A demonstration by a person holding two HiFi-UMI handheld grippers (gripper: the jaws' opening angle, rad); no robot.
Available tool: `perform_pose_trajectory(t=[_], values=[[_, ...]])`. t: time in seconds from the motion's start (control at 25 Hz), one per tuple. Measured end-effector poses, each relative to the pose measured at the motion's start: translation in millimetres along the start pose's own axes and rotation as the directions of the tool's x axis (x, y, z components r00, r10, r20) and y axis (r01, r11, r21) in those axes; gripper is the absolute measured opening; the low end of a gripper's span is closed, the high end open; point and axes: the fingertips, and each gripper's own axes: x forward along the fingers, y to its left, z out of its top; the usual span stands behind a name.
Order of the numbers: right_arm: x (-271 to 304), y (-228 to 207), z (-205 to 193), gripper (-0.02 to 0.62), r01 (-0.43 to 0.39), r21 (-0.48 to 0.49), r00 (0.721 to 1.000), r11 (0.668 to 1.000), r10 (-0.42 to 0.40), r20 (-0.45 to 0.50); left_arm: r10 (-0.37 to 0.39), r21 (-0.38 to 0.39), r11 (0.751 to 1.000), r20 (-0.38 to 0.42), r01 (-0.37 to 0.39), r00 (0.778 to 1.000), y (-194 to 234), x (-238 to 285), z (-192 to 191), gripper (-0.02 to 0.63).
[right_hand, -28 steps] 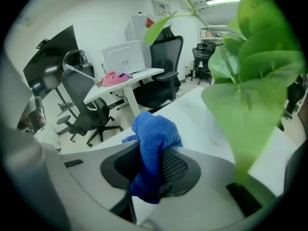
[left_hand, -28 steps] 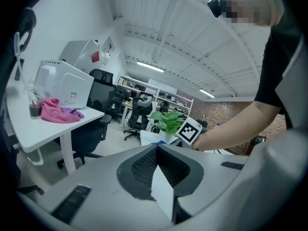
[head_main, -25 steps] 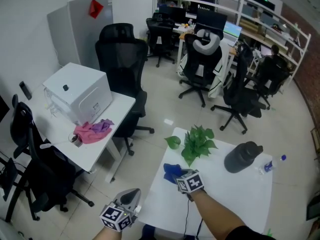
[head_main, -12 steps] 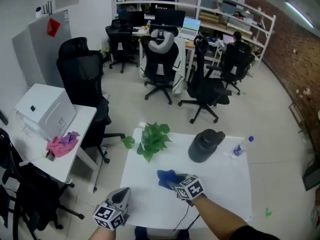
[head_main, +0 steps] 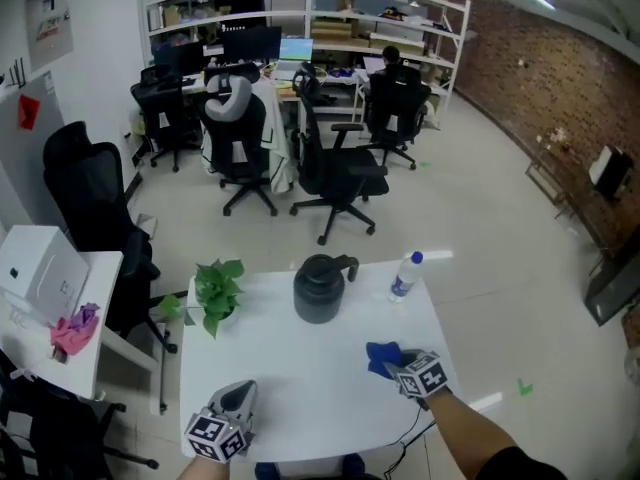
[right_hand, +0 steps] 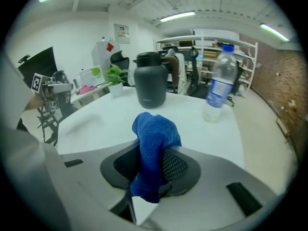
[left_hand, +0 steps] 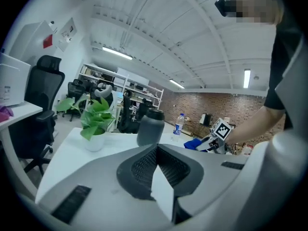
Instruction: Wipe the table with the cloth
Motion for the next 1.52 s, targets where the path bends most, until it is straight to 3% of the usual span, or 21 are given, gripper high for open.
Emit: perform_pose_trajectory(t=[0.2,0.36,0.6,0.76,0.92,1.04,1.16,1.24,1.28,1.36,1.52], values=[[-55,-91,-92,0.101,0.166,0.104,0.984,0.981,-0.158,-0.077,-0.087,0.025,0.996,-0.048,0.088,0.995,-56,46,-6,-0.002],[-74,-121,-147,0.117,0.223,0.156,0.969,0.962,-0.201,-0.145,-0.155,0.037,0.987,-0.089,0.158,0.984,-97,73,-16,-0.002],[-80,-120,-157,0.157,0.232,0.141,0.969,0.962,-0.215,-0.122,-0.199,0.034,0.978,-0.116,0.204,0.973,-124,89,-22,-0.002],[-93,-109,-129,0.287,0.210,0.110,0.976,0.971,-0.202,-0.081,-0.176,0.023,0.984,-0.104,0.179,0.979,-109,81,-17,-0.002],[-101,-83,-59,0.291,0.239,-0.008,0.969,0.971,-0.238,0.065,-0.129,0.019,0.991,-0.076,0.131,0.989,-70,70,-10,-0.002],[-73,-30,5,0.290,0.102,-0.099,0.979,0.990,-0.082,0.189,-0.099,0.026,0.995,-0.059,0.100,0.993,-43,65,-7,-0.002],[-28,22,48,0.194,-0.063,-0.128,0.961,0.990,0.095,0.259,-0.086,0.050,0.995,-0.050,0.089,0.995,-27,64,-8,-0.002],[1,45,66,0.149,-0.117,-0.135,0.948,0.984,0.151,0.280,-0.081,0.056,0.995,-0.040,0.083,0.996,-20,65,-7,-0.002],[14,53,72,0.128,-0.126,-0.136,0.945,0.983,0.160,0.286,-0.078,0.062,0.995,-0.036,0.081,0.996,-17,66,-8,-0.002],[35,62,80,0.021,-0.125,-0.128,0.944,0.984,0.158,0.290,-0.077,0.086,0.993,-0.041,0.081,0.996,-13,69,-11,-0.002],[57,73,84,0.011,-0.152,-0.086,0.945,0.985,0.170,0.281,-0.084,0.098,0.991,-0.062,0.090,0.995,-9,76,-21,-0.002]])
